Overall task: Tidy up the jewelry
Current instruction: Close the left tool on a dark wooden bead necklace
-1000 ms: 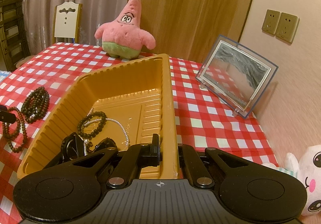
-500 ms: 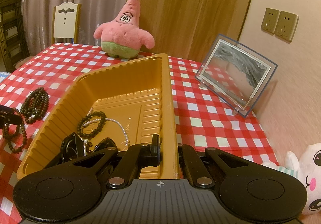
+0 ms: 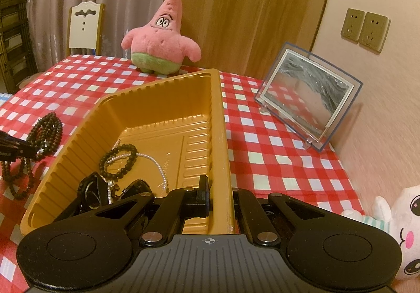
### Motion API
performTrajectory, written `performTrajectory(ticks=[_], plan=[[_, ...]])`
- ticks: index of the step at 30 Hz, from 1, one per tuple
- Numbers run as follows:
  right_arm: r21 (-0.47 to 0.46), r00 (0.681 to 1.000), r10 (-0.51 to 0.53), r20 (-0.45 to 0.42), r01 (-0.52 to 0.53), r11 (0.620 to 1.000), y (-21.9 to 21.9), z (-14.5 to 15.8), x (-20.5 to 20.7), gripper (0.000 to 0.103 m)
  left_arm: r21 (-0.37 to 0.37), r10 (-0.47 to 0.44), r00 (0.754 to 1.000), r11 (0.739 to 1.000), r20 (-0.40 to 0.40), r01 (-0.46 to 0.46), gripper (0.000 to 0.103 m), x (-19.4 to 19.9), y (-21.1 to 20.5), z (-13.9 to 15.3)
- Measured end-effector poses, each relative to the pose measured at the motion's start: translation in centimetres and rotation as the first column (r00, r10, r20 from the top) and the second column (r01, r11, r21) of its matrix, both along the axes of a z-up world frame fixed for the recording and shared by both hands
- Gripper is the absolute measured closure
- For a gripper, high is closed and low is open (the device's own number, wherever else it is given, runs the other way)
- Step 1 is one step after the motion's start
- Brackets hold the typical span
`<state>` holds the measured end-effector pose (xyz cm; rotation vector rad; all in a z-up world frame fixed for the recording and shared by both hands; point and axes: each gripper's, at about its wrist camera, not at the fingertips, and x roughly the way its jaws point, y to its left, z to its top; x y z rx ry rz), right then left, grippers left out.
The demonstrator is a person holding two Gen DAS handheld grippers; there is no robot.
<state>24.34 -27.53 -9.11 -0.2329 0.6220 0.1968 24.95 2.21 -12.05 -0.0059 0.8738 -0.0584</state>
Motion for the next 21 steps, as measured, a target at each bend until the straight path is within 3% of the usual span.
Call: performTrajectory(ticks=[17, 21], plan=[[0.0, 1.0, -0.003, -0.009, 0.003, 1.0, 0.0, -0.1, 0.1, 0.1, -0.004, -0.012, 1.0, 1.0, -0.008, 0.012, 0.093, 1.1, -0.1, -1.3], [0.0, 1.0, -0.003, -0.009, 0.003, 1.0, 0.0, -0.1, 0.1, 0.1, 0.013, -0.018, 1.0, 1.0, 0.013, 0.018, 0.103, 0.9, -0.2, -1.0]])
